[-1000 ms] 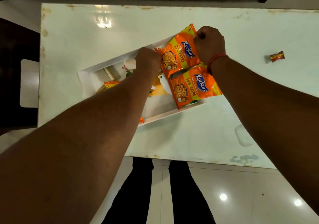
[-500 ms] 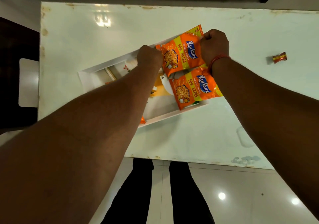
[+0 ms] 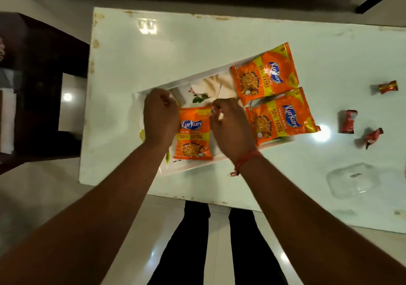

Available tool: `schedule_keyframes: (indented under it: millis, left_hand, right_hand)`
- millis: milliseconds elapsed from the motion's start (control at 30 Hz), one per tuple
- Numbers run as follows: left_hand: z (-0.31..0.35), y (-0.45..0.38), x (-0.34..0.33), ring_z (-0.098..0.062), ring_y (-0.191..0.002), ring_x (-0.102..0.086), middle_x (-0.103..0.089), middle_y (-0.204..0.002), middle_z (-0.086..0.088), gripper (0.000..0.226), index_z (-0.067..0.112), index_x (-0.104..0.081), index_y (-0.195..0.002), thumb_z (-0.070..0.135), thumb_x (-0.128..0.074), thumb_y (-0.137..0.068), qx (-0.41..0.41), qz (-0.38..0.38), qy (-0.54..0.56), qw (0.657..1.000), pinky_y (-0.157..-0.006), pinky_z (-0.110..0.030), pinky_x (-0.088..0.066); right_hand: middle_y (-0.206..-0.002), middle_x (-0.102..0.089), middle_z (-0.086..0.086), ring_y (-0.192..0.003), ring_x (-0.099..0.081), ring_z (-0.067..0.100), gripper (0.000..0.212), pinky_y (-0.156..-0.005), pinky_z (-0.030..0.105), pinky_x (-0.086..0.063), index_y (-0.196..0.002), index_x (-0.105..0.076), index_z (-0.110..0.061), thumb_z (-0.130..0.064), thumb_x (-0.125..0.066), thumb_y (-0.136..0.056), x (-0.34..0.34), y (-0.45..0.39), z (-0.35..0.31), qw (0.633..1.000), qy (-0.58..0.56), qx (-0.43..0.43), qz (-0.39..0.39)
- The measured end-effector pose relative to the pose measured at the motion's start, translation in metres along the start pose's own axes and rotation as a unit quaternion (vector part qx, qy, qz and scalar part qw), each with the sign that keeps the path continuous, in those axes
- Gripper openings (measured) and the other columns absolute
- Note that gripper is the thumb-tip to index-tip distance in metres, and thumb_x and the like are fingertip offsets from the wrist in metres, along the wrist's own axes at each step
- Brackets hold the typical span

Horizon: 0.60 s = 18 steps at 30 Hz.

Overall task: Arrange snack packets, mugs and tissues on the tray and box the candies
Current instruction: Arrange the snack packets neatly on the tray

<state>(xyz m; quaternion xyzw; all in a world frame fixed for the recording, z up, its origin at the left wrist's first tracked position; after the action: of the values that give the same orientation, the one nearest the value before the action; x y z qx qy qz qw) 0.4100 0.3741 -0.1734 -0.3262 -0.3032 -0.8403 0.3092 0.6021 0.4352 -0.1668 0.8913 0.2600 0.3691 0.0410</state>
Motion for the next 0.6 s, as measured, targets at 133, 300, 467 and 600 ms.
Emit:
schedule_keyframes:
  millis: [133, 300, 467, 600]
  left_hand:
    - [-0.045, 0.027, 0.000, -0.016, -0.105, -0.056, -0.059, -0.117, -0.003, 0.025, 0.017, -0.057, -0.114, 0.013, -0.054, -0.089, 0.054, -0.057, 0.017, 0.997, -0.089, -0.029, -0.045]
    - [-0.063, 0.048, -0.024, -0.013, -0.109, -0.059, -0.061, -0.118, 0.004, 0.031, 0.022, -0.055, -0.121, 0.007, -0.049, -0.095, 0.093, -0.129, 0.085, 0.984, -0.087, -0.028, -0.046]
    - [-0.066, 0.052, -0.039, -0.014, -0.110, -0.057, -0.059, -0.119, 0.005, 0.034, 0.023, -0.054, -0.127, 0.009, -0.047, -0.097, 0.114, -0.157, 0.123, 0.973, -0.087, -0.029, -0.047]
    - [-0.071, 0.050, -0.036, -0.017, -0.111, -0.057, -0.062, -0.123, -0.001, 0.029, 0.017, -0.058, -0.123, 0.009, -0.047, -0.097, 0.130, -0.125, 0.102, 0.978, -0.086, -0.023, -0.040]
  right_hand:
    - [-0.140, -0.048, 0.011, -0.127, -0.044, 0.033, 0.048, -0.104, 0.044, -0.040, -0.138, -0.047, -0.012, -0.033, -0.053, -0.095, -0.058, -0.012, -0.019, 0.987, 0.134, 0.019, -0.086]
    - [-0.139, -0.048, 0.010, -0.126, -0.043, 0.034, 0.049, -0.099, 0.048, -0.044, -0.138, -0.047, -0.016, -0.038, -0.054, -0.095, -0.071, -0.043, -0.026, 0.969, 0.188, 0.031, -0.155]
    - [-0.111, -0.068, 0.008, -0.104, -0.060, 0.028, 0.018, -0.084, 0.038, -0.050, -0.105, -0.068, -0.018, -0.022, -0.056, -0.093, -0.055, -0.048, -0.021, 0.973, 0.141, 0.009, -0.181]
    - [-0.102, -0.070, 0.010, -0.097, -0.062, 0.028, 0.015, -0.081, 0.038, -0.050, -0.099, -0.068, -0.012, -0.013, -0.056, -0.093, -0.013, -0.038, 0.000, 0.996, 0.046, -0.032, -0.075]
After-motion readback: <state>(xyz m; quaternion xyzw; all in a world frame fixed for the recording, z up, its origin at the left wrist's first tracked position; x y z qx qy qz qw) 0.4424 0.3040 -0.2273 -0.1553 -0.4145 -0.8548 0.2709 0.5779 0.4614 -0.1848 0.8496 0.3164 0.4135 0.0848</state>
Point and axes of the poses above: each hand's wrist, its own y-axis away from the middle knuckle, its own x-axis out of the back of the hand, z = x × y, the point moved 10 cm from there along -y, towards the middle knuckle
